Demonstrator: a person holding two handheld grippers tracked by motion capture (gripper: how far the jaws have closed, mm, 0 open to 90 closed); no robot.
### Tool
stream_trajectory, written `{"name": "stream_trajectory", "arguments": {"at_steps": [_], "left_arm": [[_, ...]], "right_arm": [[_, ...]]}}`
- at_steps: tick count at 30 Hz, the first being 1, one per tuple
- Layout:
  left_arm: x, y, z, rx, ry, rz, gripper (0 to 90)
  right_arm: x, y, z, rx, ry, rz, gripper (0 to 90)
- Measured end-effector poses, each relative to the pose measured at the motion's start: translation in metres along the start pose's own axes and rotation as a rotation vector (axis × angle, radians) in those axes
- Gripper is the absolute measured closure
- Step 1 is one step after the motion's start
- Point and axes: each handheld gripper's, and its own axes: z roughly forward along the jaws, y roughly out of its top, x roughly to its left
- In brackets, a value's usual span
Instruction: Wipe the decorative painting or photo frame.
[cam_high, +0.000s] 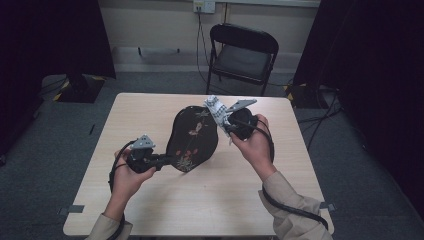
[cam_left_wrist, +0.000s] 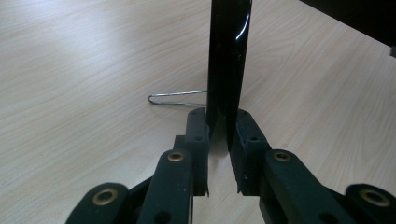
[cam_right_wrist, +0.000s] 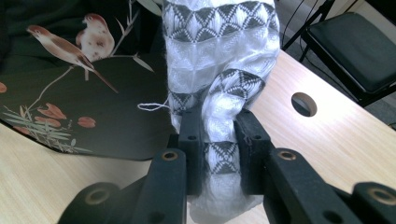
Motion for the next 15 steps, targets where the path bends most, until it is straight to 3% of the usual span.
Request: {"name": "stream_trajectory", "arguments": {"at_steps": [15], "left_arm": [[-0.001,-0.001,0.000,-0.002,0.003,-0.003,78.6]], "right_arm": [[-0.005,-0.019,0.014,0.051,0.010,0.038,75.1]]}}
